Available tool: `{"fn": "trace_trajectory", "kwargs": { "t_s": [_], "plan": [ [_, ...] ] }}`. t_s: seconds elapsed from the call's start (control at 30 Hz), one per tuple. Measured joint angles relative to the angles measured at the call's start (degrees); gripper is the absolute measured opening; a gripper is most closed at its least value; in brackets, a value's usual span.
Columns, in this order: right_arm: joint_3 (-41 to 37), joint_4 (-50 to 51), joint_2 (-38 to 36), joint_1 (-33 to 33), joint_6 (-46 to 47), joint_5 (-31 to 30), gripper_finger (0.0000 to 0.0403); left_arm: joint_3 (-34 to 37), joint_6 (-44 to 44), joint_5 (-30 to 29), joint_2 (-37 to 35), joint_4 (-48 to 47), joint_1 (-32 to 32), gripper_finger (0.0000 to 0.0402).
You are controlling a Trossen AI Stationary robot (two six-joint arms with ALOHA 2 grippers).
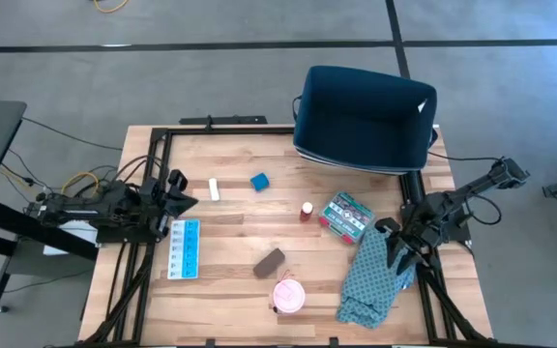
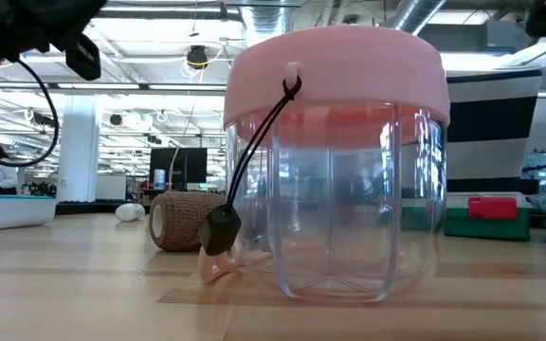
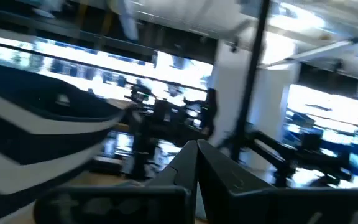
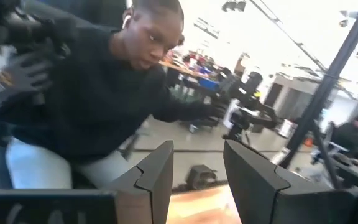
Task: Pick & place medical supplies in basket/bin
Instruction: Put the white gauze into the white bin
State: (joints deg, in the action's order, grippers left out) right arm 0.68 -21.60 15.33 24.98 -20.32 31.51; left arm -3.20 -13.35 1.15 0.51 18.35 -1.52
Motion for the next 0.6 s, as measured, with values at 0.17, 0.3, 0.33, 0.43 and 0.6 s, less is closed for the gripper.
{"fn": "trace_trajectory", "kwargs": {
  "t_s": [0.17, 0.3, 0.33, 0.43, 0.6],
  "plan": [
    [0.0, 2.2, 0.0, -0.8, -2.1, -1.6, 0.0134, 0.0, -5.3, -5.7, 0.0, -2.1, 0.0, 0.0],
    [0.0, 1.4, 0.0, -1.1, -2.0, -1.6, 0.0135, 0.0, -8.2, -7.6, 0.0, -1.9, 0.0, 0.0],
    [0.0, 1.0, 0.0, -0.9, -2.0, -1.6, 0.0135, 0.0, -8.2, -9.6, 0.0, -1.5, 0.0, 0.0],
    [0.0, -0.1, 0.0, -0.9, -0.3, -1.6, 0.0133, 0.0, -6.5, -13.4, 0.0, -1.4, 0.0, 0.0],
    [0.0, -0.5, 0.0, -1.1, 0.8, -1.6, 0.0133, 0.0, -4.7, -13.3, 0.0, -2.4, 0.0, 0.0]
  ]
}}
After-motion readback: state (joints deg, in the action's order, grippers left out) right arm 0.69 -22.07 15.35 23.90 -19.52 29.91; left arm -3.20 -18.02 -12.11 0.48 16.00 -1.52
